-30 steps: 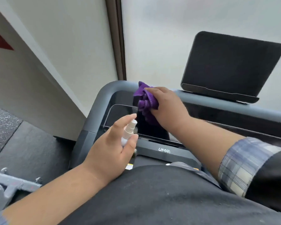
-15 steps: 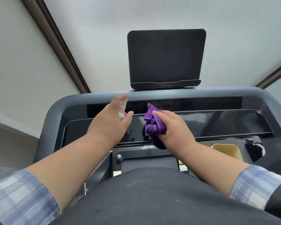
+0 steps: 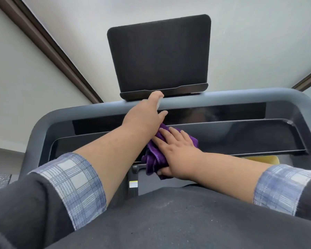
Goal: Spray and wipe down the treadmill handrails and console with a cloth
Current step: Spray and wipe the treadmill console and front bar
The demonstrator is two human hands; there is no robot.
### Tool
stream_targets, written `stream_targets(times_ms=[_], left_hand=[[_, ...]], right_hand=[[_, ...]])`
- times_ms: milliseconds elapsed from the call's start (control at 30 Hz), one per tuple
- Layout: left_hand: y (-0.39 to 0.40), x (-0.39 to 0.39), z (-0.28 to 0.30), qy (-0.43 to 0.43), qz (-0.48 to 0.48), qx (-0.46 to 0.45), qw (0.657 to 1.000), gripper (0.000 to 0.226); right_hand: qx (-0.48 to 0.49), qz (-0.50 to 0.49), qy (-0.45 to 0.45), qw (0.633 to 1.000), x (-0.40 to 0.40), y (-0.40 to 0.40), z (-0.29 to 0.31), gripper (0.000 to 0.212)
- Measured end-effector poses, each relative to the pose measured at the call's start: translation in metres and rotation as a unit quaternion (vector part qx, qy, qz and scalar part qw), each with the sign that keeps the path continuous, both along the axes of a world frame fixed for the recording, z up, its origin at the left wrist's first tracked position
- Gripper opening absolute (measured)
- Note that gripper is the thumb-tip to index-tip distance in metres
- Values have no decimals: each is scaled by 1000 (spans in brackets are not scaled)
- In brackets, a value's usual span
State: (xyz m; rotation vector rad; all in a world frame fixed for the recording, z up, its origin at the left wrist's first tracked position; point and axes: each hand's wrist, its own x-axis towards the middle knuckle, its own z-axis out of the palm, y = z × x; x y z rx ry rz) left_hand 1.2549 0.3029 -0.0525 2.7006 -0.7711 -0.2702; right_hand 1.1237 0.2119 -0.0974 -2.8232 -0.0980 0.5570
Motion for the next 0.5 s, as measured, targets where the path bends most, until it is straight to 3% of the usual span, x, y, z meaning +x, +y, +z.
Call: stream_targets(times_ms=[233,500], left_hand=[[-12,1,-3,-14,25,40,999,40],[60,5,0,-19,194,43,980,48]], right_hand=[[33,36,5,999,-1,-12,-3,117],[47,50,9,998,0,-16,-2,112]])
